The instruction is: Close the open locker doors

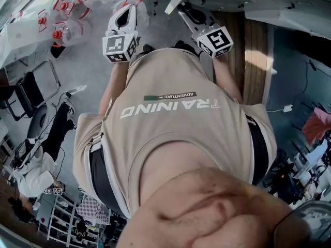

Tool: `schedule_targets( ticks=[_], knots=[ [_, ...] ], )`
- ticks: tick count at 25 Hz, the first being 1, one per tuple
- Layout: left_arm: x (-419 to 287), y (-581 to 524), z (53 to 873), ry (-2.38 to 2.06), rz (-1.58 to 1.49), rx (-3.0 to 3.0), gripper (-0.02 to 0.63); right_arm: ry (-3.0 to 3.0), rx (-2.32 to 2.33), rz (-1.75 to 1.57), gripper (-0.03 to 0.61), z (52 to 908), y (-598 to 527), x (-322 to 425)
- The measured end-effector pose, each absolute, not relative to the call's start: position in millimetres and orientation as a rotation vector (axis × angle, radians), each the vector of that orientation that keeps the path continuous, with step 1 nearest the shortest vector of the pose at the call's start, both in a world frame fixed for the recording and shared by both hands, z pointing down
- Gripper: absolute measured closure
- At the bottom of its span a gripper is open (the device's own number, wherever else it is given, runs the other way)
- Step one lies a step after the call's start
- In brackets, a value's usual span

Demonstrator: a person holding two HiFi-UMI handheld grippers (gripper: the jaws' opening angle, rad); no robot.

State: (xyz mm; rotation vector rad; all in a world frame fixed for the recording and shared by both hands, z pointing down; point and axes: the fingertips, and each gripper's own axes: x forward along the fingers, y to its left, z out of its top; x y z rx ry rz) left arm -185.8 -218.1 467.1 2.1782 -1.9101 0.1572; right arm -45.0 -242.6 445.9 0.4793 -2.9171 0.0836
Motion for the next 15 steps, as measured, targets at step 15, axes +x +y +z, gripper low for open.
schedule_targets(
  ticks=[15],
  knots=[
    [-254.7, -233.6, 492.5, -1.903, 0.194, 2.113, 0.614, -2.967, 0.545, 0.259, 0.563, 436.9, -290.6, -121.2]
  ],
)
